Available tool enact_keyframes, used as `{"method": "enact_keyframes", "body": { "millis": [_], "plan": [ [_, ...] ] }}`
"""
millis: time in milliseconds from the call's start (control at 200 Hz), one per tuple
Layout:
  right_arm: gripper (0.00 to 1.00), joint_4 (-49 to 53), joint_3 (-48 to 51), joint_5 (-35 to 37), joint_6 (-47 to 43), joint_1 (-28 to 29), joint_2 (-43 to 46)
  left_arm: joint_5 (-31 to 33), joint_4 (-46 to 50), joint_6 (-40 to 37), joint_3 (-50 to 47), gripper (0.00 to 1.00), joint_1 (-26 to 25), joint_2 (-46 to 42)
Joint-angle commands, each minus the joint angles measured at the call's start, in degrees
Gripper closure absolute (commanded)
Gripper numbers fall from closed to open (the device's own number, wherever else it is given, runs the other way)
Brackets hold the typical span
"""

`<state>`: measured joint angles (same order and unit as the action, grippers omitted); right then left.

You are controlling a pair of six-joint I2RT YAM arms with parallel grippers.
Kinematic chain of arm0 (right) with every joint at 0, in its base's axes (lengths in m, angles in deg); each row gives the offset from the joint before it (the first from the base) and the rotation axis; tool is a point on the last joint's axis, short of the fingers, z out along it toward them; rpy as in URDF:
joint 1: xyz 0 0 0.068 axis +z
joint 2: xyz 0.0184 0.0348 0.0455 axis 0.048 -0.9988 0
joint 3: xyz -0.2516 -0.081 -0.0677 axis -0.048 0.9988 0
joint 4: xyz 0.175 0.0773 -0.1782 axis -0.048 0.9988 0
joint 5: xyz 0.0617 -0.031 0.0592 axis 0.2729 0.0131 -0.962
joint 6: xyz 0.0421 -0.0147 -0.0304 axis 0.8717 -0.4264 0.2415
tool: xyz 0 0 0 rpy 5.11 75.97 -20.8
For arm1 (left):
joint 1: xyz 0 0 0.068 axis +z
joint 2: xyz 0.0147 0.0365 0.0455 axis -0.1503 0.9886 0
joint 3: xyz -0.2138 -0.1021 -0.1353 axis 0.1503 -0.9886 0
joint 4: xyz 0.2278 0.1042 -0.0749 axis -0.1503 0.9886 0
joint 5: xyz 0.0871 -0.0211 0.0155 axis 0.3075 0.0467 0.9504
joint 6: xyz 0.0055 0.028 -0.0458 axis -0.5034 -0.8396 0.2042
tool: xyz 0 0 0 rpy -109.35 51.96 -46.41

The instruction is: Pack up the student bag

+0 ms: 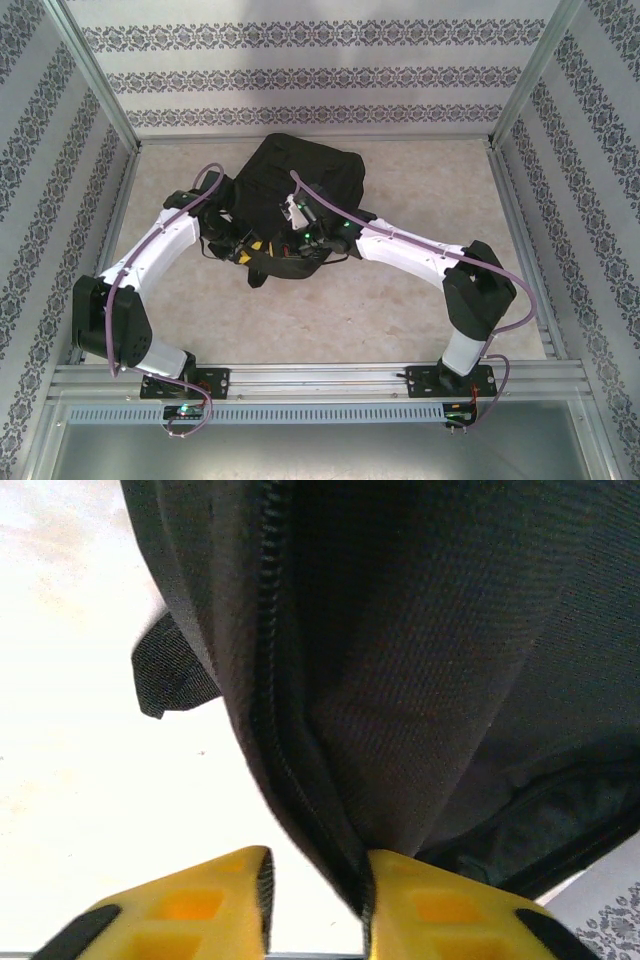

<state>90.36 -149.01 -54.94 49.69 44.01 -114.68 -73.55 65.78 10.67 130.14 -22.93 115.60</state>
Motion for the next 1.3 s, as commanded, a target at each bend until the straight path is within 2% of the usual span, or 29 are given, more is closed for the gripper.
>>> {"method": "enact_keyframes", "body": {
  "millis": [0,220,325,710,969,1134,1299],
  "plan": [
    [1.0,-2.0,0.6,0.4,-0.4,0.2,3.2,2.7,-0.3,0.2,-1.4,0.77,-0.7,-0.1],
    [1.0,-0.2,2.2,1.2,-1.8,0.2,4.8,4.4,-0.9,-0.5,-2.8,0.93,-0.7,-0.6],
    [1.0,0.8,3.5,2.1,-2.6,0.2,6.3,4.8,-0.8,-1.2,-2.7,0.97,-0.6,-0.6],
    [1.0,3.8,8.3,4.0,-5.0,-2.4,11.4,6.6,0.4,-2.9,-2.2,1.0,-0.6,-1.0],
    [1.0,8.9,7.4,5.1,-9.2,-5.9,12.9,7.9,1.8,-4.1,-0.9,1.0,-0.6,-1.6],
    [1.0,9.8,6.1,3.7,-10.3,-6.0,12.8,8.3,2.6,-6.0,0.2,1.0,-0.5,-1.8],
    [1.0,11.3,2.2,2.5,-12.1,-4.0,11.9,14.4,9.6,-12.3,7.5,1.0,0.1,-0.9]
  ]
}}
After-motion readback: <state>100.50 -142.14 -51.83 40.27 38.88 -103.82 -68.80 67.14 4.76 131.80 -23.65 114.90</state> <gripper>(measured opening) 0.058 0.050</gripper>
